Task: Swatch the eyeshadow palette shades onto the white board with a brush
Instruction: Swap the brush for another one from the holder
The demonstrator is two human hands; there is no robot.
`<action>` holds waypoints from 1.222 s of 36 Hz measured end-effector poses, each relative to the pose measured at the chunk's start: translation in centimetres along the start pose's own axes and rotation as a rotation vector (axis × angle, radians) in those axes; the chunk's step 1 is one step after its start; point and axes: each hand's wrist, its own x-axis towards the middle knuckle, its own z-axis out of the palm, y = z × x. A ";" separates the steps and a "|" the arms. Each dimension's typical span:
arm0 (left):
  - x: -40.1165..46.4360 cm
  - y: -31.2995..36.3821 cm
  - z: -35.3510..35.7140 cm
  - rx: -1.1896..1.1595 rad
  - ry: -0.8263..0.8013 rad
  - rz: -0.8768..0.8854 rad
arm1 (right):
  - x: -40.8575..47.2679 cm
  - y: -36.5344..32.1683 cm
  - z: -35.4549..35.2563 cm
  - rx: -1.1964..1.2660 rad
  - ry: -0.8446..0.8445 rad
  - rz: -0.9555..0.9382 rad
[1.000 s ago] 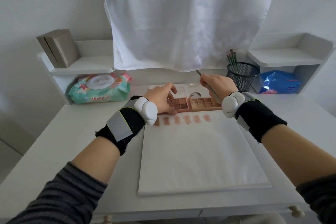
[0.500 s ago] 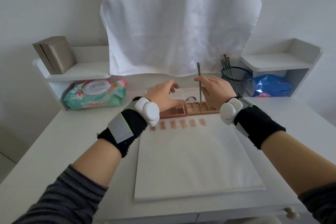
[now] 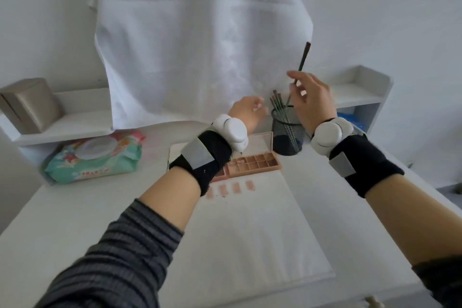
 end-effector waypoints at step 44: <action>6.4 -1.4 3.9 -0.568 -0.113 -0.355 | 2.3 3.3 2.5 -0.522 -0.729 0.221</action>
